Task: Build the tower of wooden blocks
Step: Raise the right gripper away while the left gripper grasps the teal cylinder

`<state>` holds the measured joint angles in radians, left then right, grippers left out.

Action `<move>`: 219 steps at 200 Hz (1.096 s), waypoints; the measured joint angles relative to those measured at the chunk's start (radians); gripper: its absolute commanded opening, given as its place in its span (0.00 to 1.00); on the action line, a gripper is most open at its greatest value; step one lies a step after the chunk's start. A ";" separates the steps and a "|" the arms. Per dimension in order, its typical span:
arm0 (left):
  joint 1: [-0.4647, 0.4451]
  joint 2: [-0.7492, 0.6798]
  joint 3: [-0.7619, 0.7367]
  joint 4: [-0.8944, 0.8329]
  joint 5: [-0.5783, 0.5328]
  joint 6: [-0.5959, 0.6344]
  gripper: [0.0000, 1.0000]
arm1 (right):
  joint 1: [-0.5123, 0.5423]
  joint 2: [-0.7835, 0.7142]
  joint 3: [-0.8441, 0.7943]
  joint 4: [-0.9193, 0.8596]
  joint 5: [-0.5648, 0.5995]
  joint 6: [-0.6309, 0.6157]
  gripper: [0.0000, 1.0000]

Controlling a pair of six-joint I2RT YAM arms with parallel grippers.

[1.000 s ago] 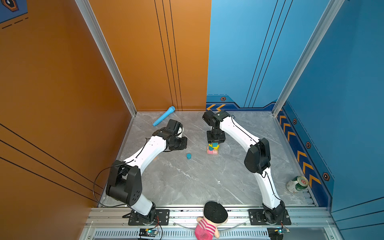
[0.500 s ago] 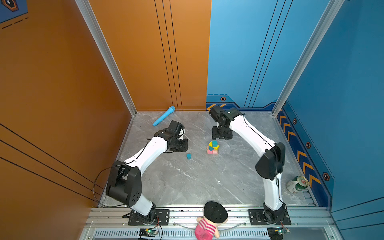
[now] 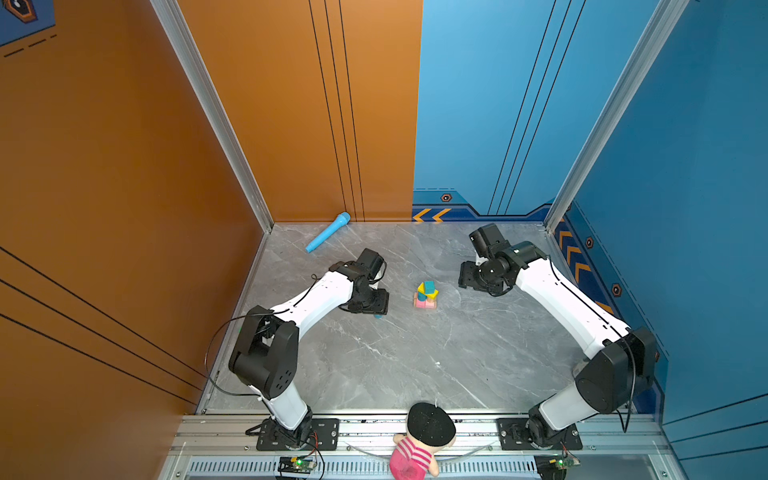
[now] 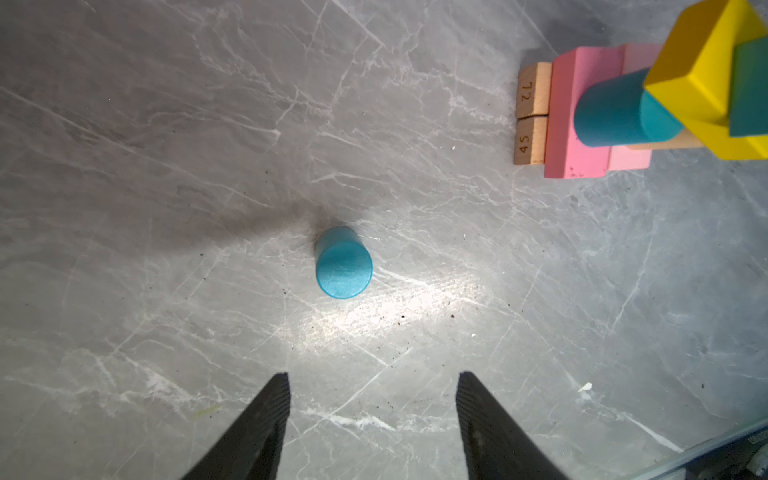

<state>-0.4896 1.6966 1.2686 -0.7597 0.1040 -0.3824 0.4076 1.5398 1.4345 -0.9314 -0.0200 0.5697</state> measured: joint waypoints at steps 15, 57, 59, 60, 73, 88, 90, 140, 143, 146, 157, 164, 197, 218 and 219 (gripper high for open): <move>-0.006 0.033 0.032 -0.016 -0.015 -0.004 0.66 | -0.028 -0.031 -0.039 0.035 -0.021 0.003 0.67; -0.019 0.131 0.106 -0.060 -0.072 -0.018 0.58 | -0.076 -0.094 -0.112 0.111 -0.069 0.007 0.66; -0.019 0.135 0.108 -0.061 -0.074 -0.021 0.58 | -0.078 -0.097 -0.115 0.114 -0.071 0.007 0.66; -0.019 0.136 0.108 -0.061 -0.075 -0.022 0.58 | -0.080 -0.098 -0.117 0.116 -0.072 0.006 0.66; -0.019 0.158 0.114 -0.071 -0.081 -0.026 0.57 | -0.093 -0.109 -0.138 0.130 -0.085 0.007 0.66; -0.018 0.177 0.118 -0.076 -0.086 -0.031 0.56 | -0.109 -0.116 -0.153 0.140 -0.094 0.007 0.66; -0.018 0.180 0.119 -0.077 -0.086 -0.032 0.56 | -0.111 -0.117 -0.155 0.141 -0.095 0.007 0.66; -0.019 0.234 0.145 -0.087 -0.086 -0.049 0.48 | -0.144 -0.138 -0.191 0.166 -0.117 0.007 0.66; -0.019 0.236 0.147 -0.088 -0.086 -0.049 0.47 | -0.145 -0.138 -0.191 0.166 -0.119 0.007 0.66; -0.018 0.238 0.148 -0.087 -0.086 -0.051 0.47 | -0.146 -0.138 -0.192 0.166 -0.119 0.007 0.66; -0.018 0.244 0.152 -0.088 -0.086 -0.053 0.46 | -0.148 -0.139 -0.195 0.167 -0.121 0.007 0.66; -0.019 0.248 0.154 -0.087 -0.086 -0.053 0.44 | -0.151 -0.141 -0.198 0.169 -0.124 0.007 0.66; -0.018 0.268 0.159 -0.088 -0.090 -0.060 0.39 | -0.156 -0.143 -0.206 0.175 -0.135 0.008 0.66; -0.018 0.275 0.163 -0.088 -0.097 -0.061 0.38 | -0.156 -0.143 -0.206 0.177 -0.135 0.011 0.65; -0.018 0.276 0.163 -0.088 -0.097 -0.061 0.38 | -0.156 -0.143 -0.206 0.177 -0.135 0.011 0.65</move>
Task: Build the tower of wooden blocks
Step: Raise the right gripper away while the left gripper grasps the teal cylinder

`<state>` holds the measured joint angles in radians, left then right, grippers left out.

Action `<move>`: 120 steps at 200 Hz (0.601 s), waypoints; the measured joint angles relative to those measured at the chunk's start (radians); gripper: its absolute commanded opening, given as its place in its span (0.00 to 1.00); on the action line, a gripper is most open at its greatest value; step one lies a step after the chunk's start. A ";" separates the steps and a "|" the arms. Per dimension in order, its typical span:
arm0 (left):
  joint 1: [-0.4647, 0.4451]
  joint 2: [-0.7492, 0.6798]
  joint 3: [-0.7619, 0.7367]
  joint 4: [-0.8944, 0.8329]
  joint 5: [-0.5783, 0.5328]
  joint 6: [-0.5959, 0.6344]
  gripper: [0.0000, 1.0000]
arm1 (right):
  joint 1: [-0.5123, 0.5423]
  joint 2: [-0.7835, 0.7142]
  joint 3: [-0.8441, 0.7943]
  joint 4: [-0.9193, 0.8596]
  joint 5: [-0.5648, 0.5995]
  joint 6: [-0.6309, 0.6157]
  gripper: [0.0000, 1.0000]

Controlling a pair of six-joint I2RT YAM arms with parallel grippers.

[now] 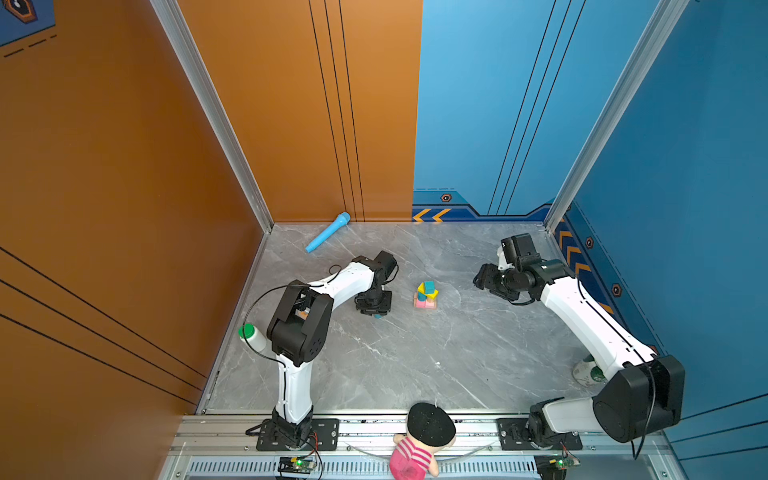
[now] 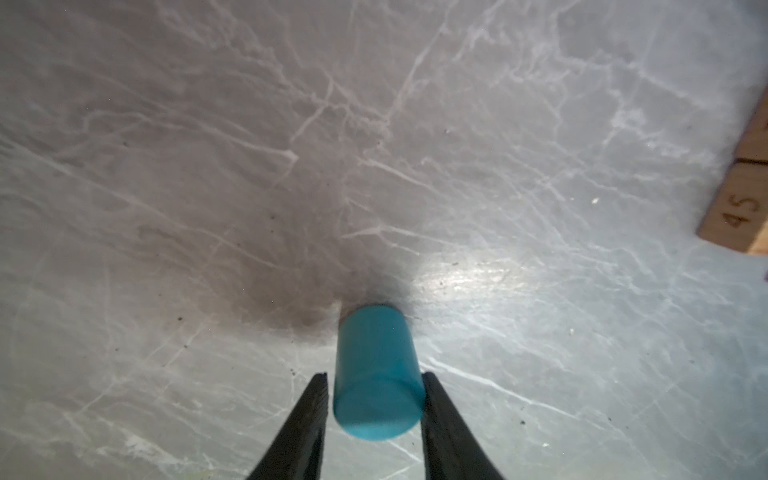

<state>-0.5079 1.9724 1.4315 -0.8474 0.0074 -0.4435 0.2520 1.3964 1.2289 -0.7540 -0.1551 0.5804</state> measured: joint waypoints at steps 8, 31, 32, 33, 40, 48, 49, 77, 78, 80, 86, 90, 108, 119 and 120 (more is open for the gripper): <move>0.000 0.001 0.001 -0.001 -0.001 0.000 0.38 | 0.000 0.000 0.000 0.000 0.000 0.000 0.65; 0.000 0.001 0.004 -0.002 -0.004 -0.002 0.39 | -0.003 0.000 0.000 0.000 -0.002 0.000 0.65; 0.000 0.001 0.004 -0.002 -0.004 -0.002 0.40 | -0.003 0.000 0.000 0.000 -0.002 0.000 0.65; 0.000 0.001 0.004 -0.002 -0.004 -0.002 0.40 | -0.003 0.000 0.000 0.000 -0.002 0.000 0.65; 0.000 0.001 0.006 -0.002 -0.005 -0.002 0.40 | -0.004 0.000 0.000 0.002 -0.002 0.000 0.65; 0.000 0.001 0.008 -0.003 -0.005 -0.002 0.40 | -0.004 0.000 0.000 0.005 -0.002 0.001 0.65; 0.000 0.001 0.008 -0.003 -0.005 -0.002 0.40 | -0.004 0.000 0.000 0.005 -0.002 0.001 0.65; 0.000 0.002 0.019 -0.003 -0.008 -0.002 0.38 | -0.004 0.000 0.000 0.006 -0.003 0.003 0.63; 0.000 0.002 0.019 -0.003 -0.008 -0.002 0.38 | -0.004 0.000 0.000 0.006 -0.003 0.004 0.63; 0.000 0.002 0.021 -0.003 -0.008 -0.003 0.38 | -0.004 0.000 0.000 0.006 -0.003 0.004 0.63; 0.000 0.002 0.023 -0.003 -0.008 -0.003 0.37 | -0.004 0.000 0.000 0.006 -0.003 0.004 0.63; 0.000 0.002 0.024 -0.002 -0.008 -0.003 0.36 | -0.004 0.000 0.000 0.007 -0.003 0.004 0.63; 0.000 0.005 0.027 -0.003 -0.008 -0.005 0.32 | -0.004 0.000 0.000 0.007 -0.003 0.004 0.63; 0.000 0.006 0.029 -0.003 -0.008 -0.006 0.32 | -0.004 0.000 0.000 0.006 -0.003 0.004 0.63; 0.000 0.006 0.029 -0.003 -0.008 -0.006 0.32 | -0.004 0.000 0.000 0.006 -0.003 0.004 0.63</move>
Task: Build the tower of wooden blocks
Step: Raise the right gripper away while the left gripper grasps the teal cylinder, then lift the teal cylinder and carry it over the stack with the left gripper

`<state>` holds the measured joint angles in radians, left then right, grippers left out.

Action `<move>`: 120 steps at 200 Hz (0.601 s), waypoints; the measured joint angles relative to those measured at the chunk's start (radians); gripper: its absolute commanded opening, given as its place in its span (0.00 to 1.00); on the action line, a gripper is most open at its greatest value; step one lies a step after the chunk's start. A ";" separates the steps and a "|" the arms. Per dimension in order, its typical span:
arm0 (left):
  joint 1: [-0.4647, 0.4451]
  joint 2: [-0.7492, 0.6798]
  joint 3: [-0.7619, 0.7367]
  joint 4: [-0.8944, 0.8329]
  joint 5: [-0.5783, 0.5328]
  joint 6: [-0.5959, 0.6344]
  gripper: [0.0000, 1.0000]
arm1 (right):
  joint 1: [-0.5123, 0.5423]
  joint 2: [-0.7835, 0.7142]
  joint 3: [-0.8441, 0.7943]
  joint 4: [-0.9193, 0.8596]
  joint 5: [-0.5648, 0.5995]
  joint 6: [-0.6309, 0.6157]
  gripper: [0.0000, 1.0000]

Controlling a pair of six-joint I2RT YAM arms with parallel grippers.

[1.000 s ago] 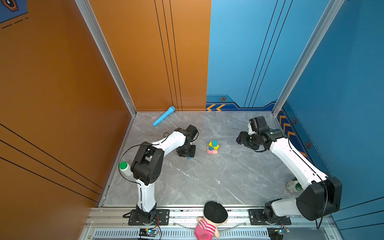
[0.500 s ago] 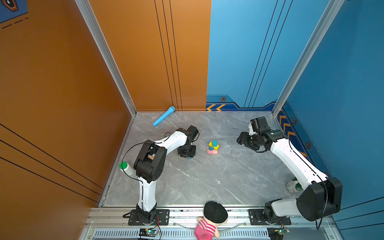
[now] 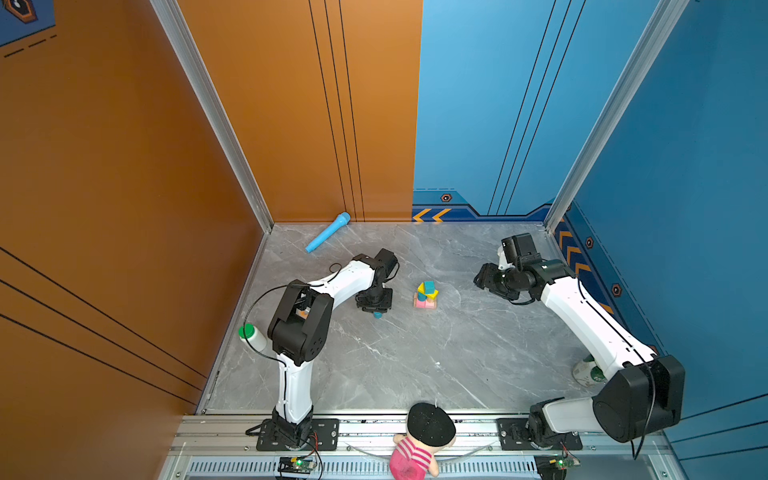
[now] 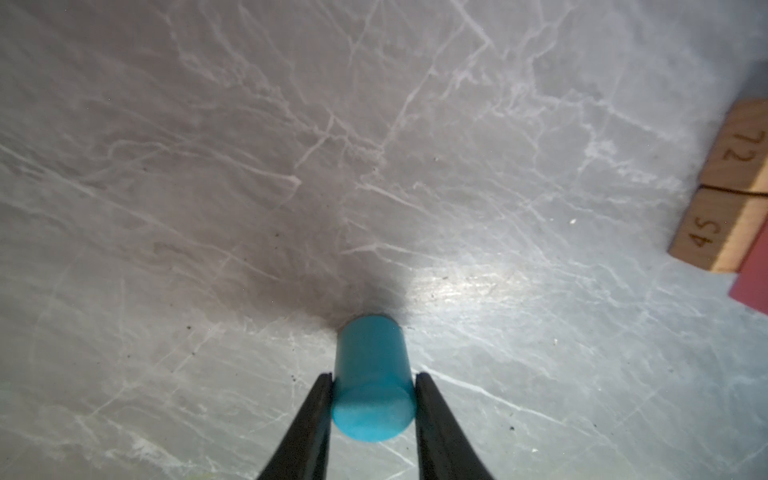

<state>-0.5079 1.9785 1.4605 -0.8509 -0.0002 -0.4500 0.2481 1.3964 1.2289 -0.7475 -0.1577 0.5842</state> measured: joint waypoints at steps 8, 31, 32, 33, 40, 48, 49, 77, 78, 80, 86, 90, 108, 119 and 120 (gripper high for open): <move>0.000 0.000 0.001 0.000 0.000 0.000 0.32 | 0.000 0.000 0.000 0.000 0.000 0.000 0.63; 0.000 0.000 0.001 0.000 0.000 0.000 0.34 | 0.000 0.000 -0.001 0.000 0.000 0.000 0.62; 0.000 0.000 0.001 0.000 0.000 0.000 0.34 | 0.000 0.000 -0.002 0.000 0.000 0.000 0.63; 0.000 0.000 0.001 0.000 0.000 0.000 0.34 | 0.000 0.000 -0.002 0.000 0.000 0.000 0.63; 0.000 0.000 0.001 0.000 0.000 -0.001 0.36 | 0.000 0.000 -0.003 0.000 0.000 0.000 0.63; 0.000 0.001 0.001 0.000 0.000 -0.001 0.37 | -0.001 0.000 -0.004 0.001 0.000 0.000 0.63; 0.000 0.001 0.001 0.000 0.000 -0.001 0.37 | -0.001 0.000 -0.004 0.000 0.000 0.000 0.63; 0.000 0.007 0.001 0.000 0.000 -0.003 0.39 | -0.001 0.000 -0.009 0.000 0.000 0.000 0.62; 0.000 0.007 0.001 0.000 0.000 -0.004 0.39 | -0.001 0.000 -0.009 0.000 0.000 0.000 0.62; 0.000 0.008 0.001 0.000 0.000 -0.004 0.39 | -0.001 0.000 -0.010 0.000 0.000 0.000 0.62; 0.000 0.011 0.001 0.000 0.000 -0.003 0.39 | -0.001 0.000 -0.010 0.001 0.000 0.000 0.62; 0.000 0.013 0.001 0.000 0.000 -0.003 0.39 | -0.001 0.000 -0.010 0.000 0.000 0.000 0.62; 0.000 0.017 0.001 0.000 0.000 -0.004 0.35 | -0.001 0.000 -0.011 0.000 0.000 0.000 0.62; 0.000 0.018 0.001 0.000 0.000 -0.002 0.31 | -0.001 0.000 -0.011 0.001 0.000 0.000 0.62; 0.000 0.018 0.001 0.000 0.000 -0.003 0.30 | -0.001 0.000 -0.011 0.000 0.000 0.000 0.62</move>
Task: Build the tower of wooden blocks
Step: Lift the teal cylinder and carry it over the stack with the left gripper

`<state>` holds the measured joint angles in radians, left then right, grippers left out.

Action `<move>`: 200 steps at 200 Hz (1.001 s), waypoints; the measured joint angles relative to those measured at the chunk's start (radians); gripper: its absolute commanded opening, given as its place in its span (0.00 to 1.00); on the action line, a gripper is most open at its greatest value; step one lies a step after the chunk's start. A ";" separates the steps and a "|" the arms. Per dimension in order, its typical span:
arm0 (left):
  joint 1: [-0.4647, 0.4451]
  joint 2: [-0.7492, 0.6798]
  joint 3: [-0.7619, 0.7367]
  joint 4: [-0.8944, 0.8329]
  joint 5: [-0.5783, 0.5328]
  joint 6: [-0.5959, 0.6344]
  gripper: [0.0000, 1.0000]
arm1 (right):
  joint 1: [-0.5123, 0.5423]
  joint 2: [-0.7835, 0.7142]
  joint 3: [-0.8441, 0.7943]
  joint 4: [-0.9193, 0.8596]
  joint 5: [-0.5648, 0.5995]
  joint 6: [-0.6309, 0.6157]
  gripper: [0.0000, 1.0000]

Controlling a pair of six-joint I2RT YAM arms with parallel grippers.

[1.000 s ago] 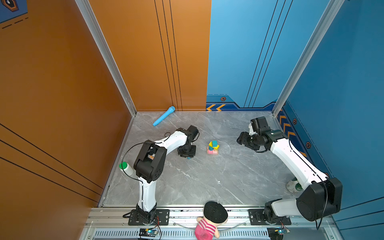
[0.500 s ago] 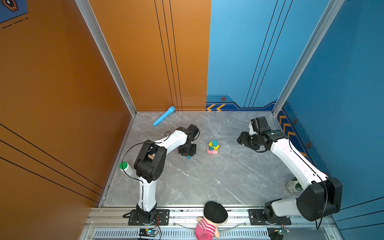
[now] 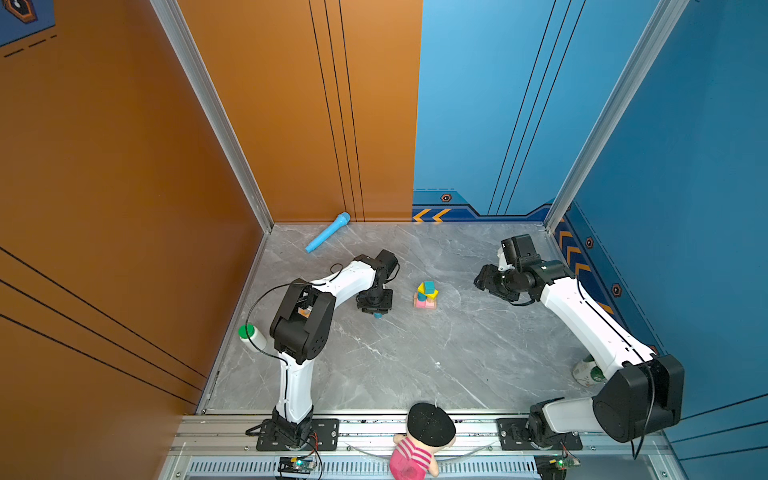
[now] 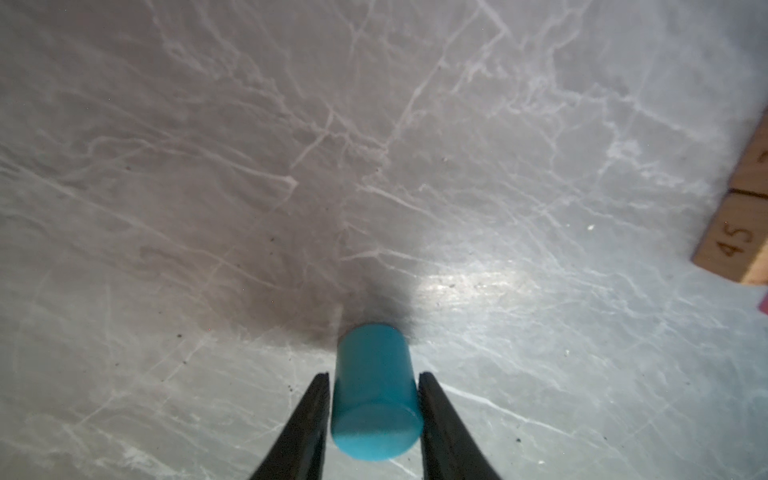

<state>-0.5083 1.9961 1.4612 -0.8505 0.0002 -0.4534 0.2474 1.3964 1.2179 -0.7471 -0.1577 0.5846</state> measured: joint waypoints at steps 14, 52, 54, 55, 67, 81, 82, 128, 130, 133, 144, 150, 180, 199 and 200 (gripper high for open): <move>-0.001 0.000 0.000 0.000 0.000 -0.003 0.25 | 0.000 0.000 0.000 0.000 0.000 0.000 0.62; -0.003 0.000 0.006 -0.005 0.000 0.000 0.21 | -0.001 0.000 0.000 0.000 0.000 0.000 0.62; -0.003 0.000 0.008 -0.007 0.000 0.000 0.21 | -0.002 0.000 0.000 0.000 0.000 0.000 0.61; -0.003 0.000 0.008 -0.008 0.000 0.001 0.21 | -0.002 0.000 0.000 0.000 0.000 0.000 0.61; -0.003 0.000 0.025 -0.024 0.000 0.004 0.20 | -0.002 0.000 0.000 0.000 -0.001 0.000 0.62; -0.005 -0.002 0.063 -0.054 -0.001 0.017 0.20 | -0.004 0.000 0.000 0.000 -0.004 0.000 0.61; -0.005 -0.003 0.065 -0.056 -0.001 0.018 0.20 | -0.004 0.000 0.000 0.000 -0.005 0.000 0.61; -0.039 -0.036 0.344 -0.203 -0.034 0.101 0.22 | -0.013 0.011 0.000 0.001 -0.026 -0.003 0.61; -0.042 -0.037 0.361 -0.211 -0.036 0.108 0.22 | -0.013 0.013 0.000 0.000 -0.027 -0.004 0.61; -0.046 -0.037 0.385 -0.220 -0.038 0.116 0.22 | -0.014 0.016 0.000 0.001 -0.029 -0.004 0.61; -0.066 -0.037 0.480 -0.252 -0.045 0.143 0.23 | -0.019 0.029 -0.001 0.002 -0.034 -0.005 0.61; -0.077 -0.035 0.527 -0.272 -0.047 0.156 0.23 | -0.022 0.035 -0.003 0.007 -0.038 -0.005 0.61; -0.143 0.023 0.818 -0.400 -0.061 0.234 0.24 | -0.030 0.055 -0.022 0.022 -0.056 -0.010 0.61; -0.185 0.109 0.999 -0.470 -0.069 0.282 0.24 | -0.038 0.057 -0.031 0.027 -0.067 -0.013 0.61; -0.187 0.116 1.011 -0.475 -0.069 0.285 0.24 | -0.039 0.057 -0.031 0.027 -0.068 -0.013 0.61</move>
<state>-0.6956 2.1117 2.4718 -1.3254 -0.0692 -0.1684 0.2089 1.4532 1.1866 -0.7197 -0.2256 0.5720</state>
